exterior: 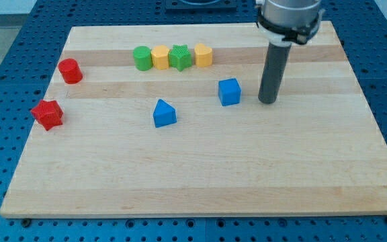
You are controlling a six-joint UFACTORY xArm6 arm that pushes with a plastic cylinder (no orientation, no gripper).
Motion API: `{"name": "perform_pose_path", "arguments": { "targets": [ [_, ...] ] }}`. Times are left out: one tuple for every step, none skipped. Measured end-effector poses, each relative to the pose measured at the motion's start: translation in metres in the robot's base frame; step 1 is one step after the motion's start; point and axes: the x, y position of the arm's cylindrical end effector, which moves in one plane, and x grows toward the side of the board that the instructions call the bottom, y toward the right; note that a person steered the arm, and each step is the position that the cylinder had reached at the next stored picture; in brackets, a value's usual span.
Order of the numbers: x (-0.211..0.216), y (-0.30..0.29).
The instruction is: Move the blue cube to the bottom of the green star
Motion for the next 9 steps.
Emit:
{"name": "perform_pose_path", "arguments": {
  "targets": [
    [0.004,-0.034],
    [-0.013,-0.087],
    [-0.015,-0.105],
    [0.007,-0.074],
    [0.000,-0.021],
    [-0.029,-0.005],
    [-0.052,-0.015],
    [-0.059,-0.052],
    [-0.059,-0.101]
  ]
}}
